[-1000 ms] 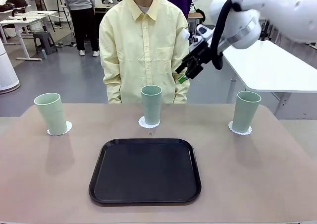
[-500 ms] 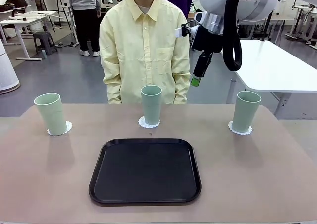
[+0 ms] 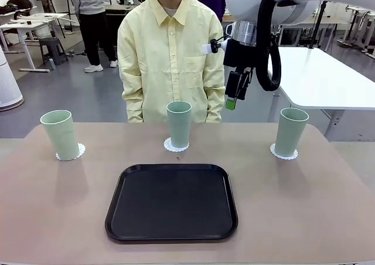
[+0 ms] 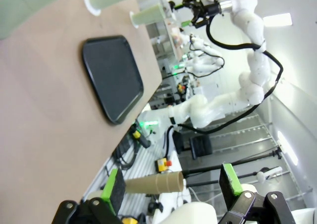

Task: Place coasters on the table and set cups on them.
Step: Take one Reusable plastic cup from the Flat Tray and place it on a coaster set by the human.

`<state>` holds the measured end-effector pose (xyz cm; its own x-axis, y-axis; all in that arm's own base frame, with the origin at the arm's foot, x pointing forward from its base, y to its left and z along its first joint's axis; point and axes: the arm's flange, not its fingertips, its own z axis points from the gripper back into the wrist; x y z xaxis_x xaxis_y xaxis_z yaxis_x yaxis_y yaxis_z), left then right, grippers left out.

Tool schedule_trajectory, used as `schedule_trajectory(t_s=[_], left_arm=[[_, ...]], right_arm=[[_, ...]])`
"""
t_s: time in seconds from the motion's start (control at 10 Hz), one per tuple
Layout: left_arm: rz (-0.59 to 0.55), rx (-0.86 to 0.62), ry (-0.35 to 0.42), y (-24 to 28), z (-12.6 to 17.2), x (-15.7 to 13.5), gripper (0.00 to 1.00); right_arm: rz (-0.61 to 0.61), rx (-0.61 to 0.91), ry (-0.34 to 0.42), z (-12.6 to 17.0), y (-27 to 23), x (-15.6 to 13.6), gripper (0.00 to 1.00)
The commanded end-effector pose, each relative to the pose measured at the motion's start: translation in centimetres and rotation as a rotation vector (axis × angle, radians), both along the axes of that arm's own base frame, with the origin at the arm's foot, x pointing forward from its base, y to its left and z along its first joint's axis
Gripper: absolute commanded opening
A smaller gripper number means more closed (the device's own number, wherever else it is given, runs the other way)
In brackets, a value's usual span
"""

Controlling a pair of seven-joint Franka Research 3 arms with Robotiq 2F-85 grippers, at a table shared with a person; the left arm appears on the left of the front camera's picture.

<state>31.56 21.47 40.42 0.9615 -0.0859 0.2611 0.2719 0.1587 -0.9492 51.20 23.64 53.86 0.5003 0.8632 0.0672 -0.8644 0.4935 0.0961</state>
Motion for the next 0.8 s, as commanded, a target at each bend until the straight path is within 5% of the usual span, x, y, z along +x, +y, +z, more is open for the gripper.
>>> schedule_trajectory(t_s=[0.0, 0.6, 0.7], left_arm=[[0.005, -0.004, -0.004, 0.1, 0.3, -0.1, 1.00], [0.005, -0.004, -0.004, 0.1, 0.3, -0.1, 1.00], [0.005, -0.004, -0.004, 0.1, 0.3, -0.1, 1.00]], right_arm=[[0.003, 0.011, -0.004, 0.4, -0.3, -0.4, 1.00], [0.000, 0.002, -0.010, 0.6, -0.1, -0.2, 1.00], [-0.158, 0.035, -0.054, 0.9, -5.4, -5.2, 1.00]])
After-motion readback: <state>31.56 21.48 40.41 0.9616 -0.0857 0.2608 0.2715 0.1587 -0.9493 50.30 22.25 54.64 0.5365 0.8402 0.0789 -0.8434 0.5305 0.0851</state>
